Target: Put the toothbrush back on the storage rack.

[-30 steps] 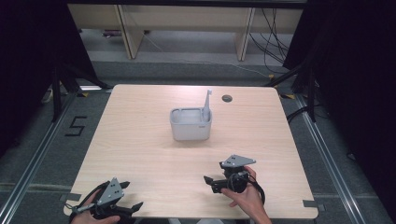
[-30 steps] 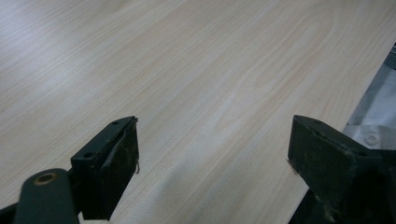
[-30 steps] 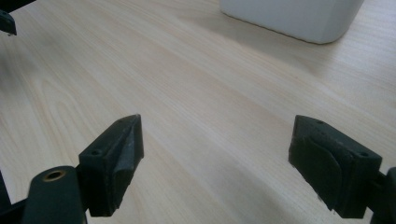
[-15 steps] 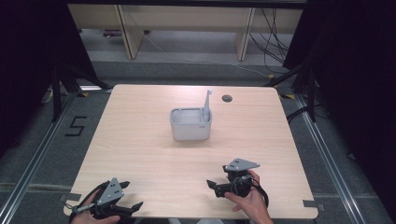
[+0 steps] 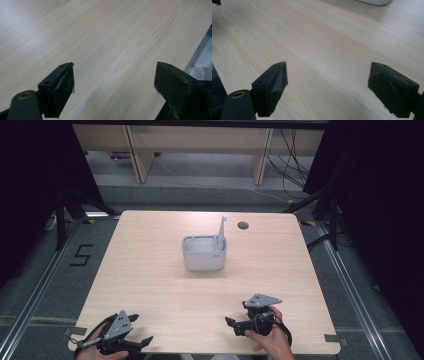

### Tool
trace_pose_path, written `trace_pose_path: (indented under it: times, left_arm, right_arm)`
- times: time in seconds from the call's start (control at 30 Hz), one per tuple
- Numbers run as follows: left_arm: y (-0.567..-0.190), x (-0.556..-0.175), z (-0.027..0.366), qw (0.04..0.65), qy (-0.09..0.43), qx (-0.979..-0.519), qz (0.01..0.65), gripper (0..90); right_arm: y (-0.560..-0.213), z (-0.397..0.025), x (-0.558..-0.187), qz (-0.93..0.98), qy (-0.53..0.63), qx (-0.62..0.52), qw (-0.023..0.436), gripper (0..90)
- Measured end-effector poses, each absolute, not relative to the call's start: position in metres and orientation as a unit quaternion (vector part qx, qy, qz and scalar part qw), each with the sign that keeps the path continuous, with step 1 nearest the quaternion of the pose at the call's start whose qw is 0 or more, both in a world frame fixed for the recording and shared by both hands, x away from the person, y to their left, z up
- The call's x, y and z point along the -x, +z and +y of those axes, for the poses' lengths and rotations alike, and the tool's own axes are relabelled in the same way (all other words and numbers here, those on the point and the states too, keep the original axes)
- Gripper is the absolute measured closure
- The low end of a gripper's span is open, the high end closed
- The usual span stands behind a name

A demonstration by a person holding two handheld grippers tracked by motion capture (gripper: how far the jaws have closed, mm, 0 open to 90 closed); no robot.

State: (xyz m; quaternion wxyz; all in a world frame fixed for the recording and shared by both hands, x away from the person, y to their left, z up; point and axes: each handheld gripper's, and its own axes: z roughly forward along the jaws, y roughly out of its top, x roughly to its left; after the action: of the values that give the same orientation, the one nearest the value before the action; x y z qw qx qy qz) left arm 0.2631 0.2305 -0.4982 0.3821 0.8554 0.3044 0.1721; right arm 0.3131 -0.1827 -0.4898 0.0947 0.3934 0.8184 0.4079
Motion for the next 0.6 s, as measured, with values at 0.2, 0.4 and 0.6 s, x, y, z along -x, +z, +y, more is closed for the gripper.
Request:
trace_pose_path:
  times: [0.2,0.4,0.6]
  left_arm:
    - [-0.4983,-0.2621,0.2290,0.390,0.166,-0.850,0.313,16.2]
    - [-0.4978,-0.2628,0.2301,0.381,0.169,-0.855,0.308,16.2]
    - [-0.4983,-0.2622,0.2290,0.390,0.166,-0.850,0.313,16.2]
  right_arm:
    - [-0.4896,-0.1864,-0.3101,0.821,0.404,-0.391,0.097,16.6]
    - [-0.4907,-0.1858,-0.3090,0.820,0.406,-0.391,0.097,16.6]
    - [-0.4911,-0.1856,-0.3088,0.822,0.402,-0.392,0.093,16.6]
